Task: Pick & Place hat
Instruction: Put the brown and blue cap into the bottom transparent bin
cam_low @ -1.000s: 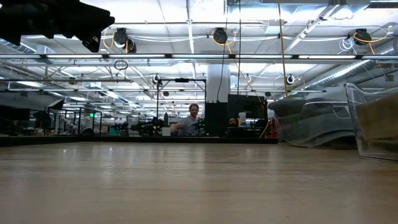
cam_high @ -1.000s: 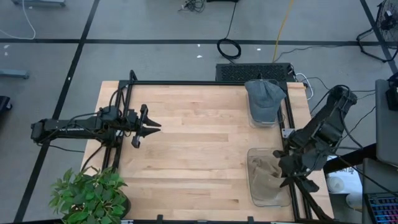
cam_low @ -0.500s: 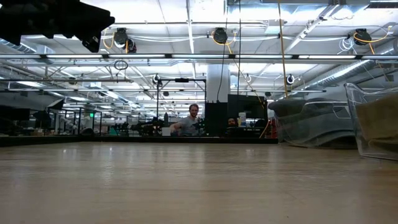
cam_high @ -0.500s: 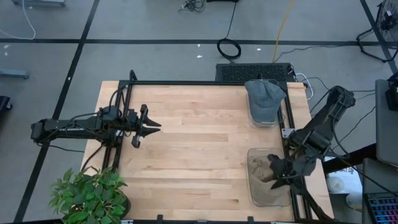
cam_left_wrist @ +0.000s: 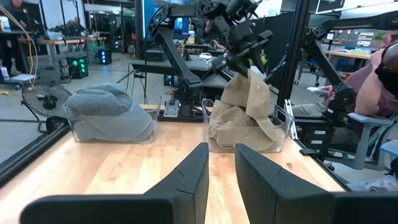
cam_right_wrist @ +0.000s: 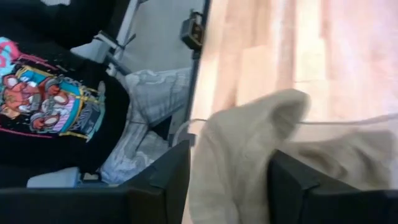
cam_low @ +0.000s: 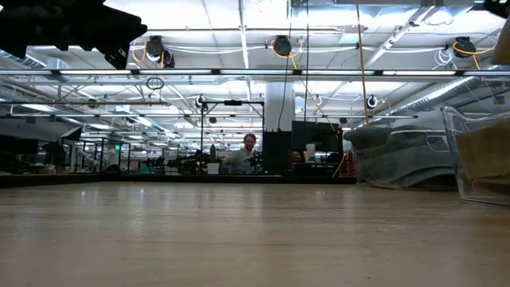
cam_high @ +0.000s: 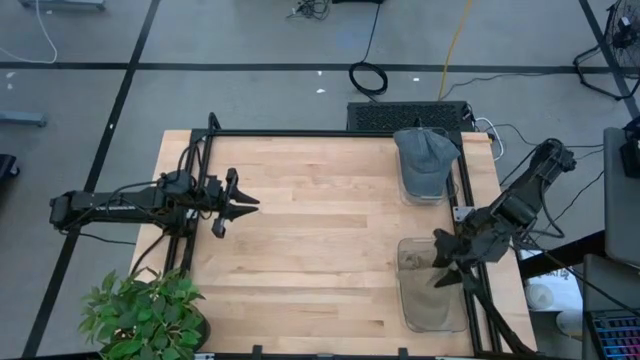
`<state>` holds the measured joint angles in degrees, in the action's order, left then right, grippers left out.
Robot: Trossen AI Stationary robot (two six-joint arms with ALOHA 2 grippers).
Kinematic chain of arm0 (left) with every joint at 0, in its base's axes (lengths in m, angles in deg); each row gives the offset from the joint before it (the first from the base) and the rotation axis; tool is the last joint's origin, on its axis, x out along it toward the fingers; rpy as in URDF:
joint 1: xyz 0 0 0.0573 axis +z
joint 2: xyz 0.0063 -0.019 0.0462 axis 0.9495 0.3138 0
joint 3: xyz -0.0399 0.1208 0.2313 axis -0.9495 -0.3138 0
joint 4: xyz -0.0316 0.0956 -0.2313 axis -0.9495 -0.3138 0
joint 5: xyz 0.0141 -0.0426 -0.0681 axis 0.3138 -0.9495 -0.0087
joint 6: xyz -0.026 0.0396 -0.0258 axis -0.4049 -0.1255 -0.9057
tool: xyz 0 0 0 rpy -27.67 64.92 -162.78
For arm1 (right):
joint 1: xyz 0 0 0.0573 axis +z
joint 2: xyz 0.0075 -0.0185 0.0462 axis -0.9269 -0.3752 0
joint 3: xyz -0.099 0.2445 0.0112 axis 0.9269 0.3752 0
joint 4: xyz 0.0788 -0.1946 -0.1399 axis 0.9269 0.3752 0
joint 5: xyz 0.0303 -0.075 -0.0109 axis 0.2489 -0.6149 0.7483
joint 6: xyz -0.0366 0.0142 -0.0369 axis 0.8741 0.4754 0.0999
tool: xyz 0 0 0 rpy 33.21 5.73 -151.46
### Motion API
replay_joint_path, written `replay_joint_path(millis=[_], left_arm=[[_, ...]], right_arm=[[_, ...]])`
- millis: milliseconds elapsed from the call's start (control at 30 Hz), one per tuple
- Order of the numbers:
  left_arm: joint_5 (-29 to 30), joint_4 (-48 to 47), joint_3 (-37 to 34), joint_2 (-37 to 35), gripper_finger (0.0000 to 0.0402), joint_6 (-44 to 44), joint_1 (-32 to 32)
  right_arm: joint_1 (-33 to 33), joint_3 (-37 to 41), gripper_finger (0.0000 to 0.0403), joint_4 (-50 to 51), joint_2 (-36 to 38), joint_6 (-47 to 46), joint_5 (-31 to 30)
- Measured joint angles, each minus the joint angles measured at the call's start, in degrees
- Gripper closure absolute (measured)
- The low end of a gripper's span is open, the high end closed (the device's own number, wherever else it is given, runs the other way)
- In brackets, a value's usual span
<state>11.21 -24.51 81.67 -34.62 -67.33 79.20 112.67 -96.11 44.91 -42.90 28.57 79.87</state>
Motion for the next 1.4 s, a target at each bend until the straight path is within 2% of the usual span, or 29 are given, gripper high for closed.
replay_joint_path(millis=[200, 300, 367, 467, 567, 667, 733, 867, 1067, 1233, 1400], left_arm=[[0.0, -0.2, 0.0, 0.0, 0.0316, -0.8, 0.0], [0.3, -0.2, 0.0, 0.0, 0.0316, -0.6, 0.0], [0.4, -0.2, 0.0, 0.0, 0.0316, -0.6, 0.0], [0.4, -0.2, 0.0, 0.0, 0.0316, -0.6, 0.0], [0.4, -0.2, 0.0, 0.0, 0.0316, -0.8, 0.0], [0.4, -0.4, 0.0, 0.0, 0.0316, -0.8, 0.0], [0.4, -0.6, 0.0, 0.0, 0.0316, -0.9, 0.0], [0.4, -0.5, 0.0, 0.0, 0.0316, -0.8, 0.0], [0.4, -0.4, 0.0, 0.0, 0.0316, -0.8, 0.0], [0.4, -0.5, 0.0, 0.0, 0.0316, -1.3, 0.0], [0.4, -0.5, 0.0, 0.0, 0.0316, -1.3, 0.0]], right_arm=[[-4.4, 0.0, 0.0246, 6.9, 5.6, 0.0, -0.6], [-6.5, 0.0, 0.0247, 8.5, 7.9, 0.8, -3.7], [-7.6, 0.0, 0.0248, 7.8, 9.2, 3.0, -4.9], [-7.8, 0.0, 0.0257, -0.3, 9.5, 12.3, -3.8], [-5.8, -0.1, 0.0296, -8.8, 6.6, 19.7, 2.6], [-3.9, -0.1, 0.037, -9.9, 1.5, 21.8, 7.9], [-3.1, -0.1, 0.0392, -8.1, -2.6, 20.1, 10.4], [-1.8, 0.0, 0.04, 0.1, -11.0, 12.5, 10.3], [-1.9, 0.1, 0.0402, 13.8, -20.4, 2.2, 1.8], [-1.9, 4.2, 0.0402, 10.5, -23.9, -3.3, 3.4], [-3.1, 6.4, 0.0402, 8.7, -23.5, -4.5, 4.0]])
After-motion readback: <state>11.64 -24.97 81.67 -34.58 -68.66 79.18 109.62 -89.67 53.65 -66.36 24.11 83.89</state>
